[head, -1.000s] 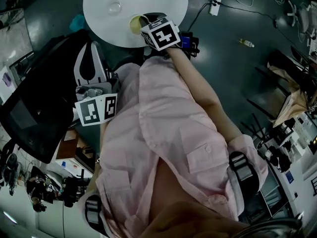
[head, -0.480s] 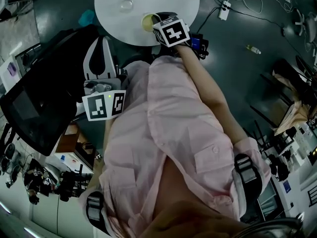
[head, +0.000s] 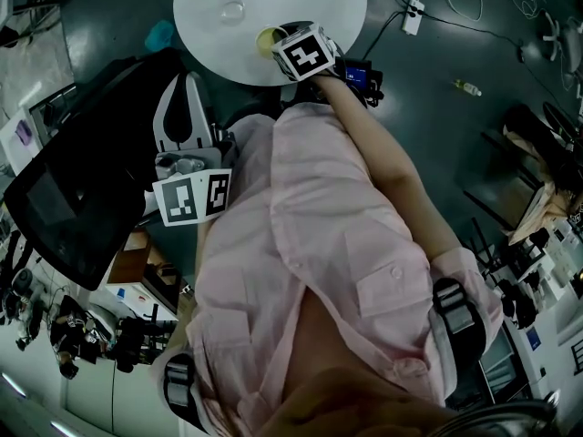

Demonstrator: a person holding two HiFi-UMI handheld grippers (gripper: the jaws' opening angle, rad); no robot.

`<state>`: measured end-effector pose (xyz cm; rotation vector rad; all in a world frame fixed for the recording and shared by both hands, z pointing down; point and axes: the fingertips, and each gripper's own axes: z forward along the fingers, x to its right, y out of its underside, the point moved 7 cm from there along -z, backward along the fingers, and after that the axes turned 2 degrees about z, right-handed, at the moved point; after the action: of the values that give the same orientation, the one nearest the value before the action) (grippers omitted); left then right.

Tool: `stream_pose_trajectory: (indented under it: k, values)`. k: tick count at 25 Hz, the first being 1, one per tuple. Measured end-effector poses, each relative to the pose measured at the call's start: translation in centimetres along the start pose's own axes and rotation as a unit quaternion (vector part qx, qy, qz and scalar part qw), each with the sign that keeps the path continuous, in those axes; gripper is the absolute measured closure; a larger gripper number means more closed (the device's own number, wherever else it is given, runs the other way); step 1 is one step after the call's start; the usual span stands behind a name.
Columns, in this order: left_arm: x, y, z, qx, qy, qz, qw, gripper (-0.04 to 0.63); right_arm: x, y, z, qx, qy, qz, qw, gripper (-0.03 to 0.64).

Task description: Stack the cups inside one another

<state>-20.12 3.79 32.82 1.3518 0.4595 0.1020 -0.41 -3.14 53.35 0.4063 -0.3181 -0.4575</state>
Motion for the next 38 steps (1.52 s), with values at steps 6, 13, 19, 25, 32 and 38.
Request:
stream_pose_trajectory:
  k: [6,13,19,25,32,38]
  values:
    - [0.0,0.0,0.1,-0.001,-0.002,-0.003,1.0,0.58,0.0,-0.4,0.2,-0.006,-0.003,-0.014,1.0,0.581]
    - [-0.2,0.0,0.1,0.0,-0.002,-0.005,1.0,0.58,-0.3,-0.2,0.7,-0.009,0.009,-0.038,0.999,0.581]
    - [-0.1,0.0,0.2,-0.002,0.001,-0.004,1.0,0.58,-0.5,0.0,1.0,-0.01,0.003,-0.045,0.999,0.581]
    - [-0.1,0.0,0.4,0.001,-0.001,-0.006,1.0,0.579,-0.9,0.2,1.0,-0.009,0.002,-0.08,0.997,0.58]
    - [0.0,0.1,0.4,-0.002,-0.003,-0.008,1.0,0.58,-0.9,-0.2,0.5,0.017,-0.005,-0.086,0.996,0.536]
    - [0.0,0.1,0.4,-0.002,-0.001,-0.009,1.0,0.579,-0.5,-0.2,0.2,0.023,-0.001,-0.07,0.997,0.491]
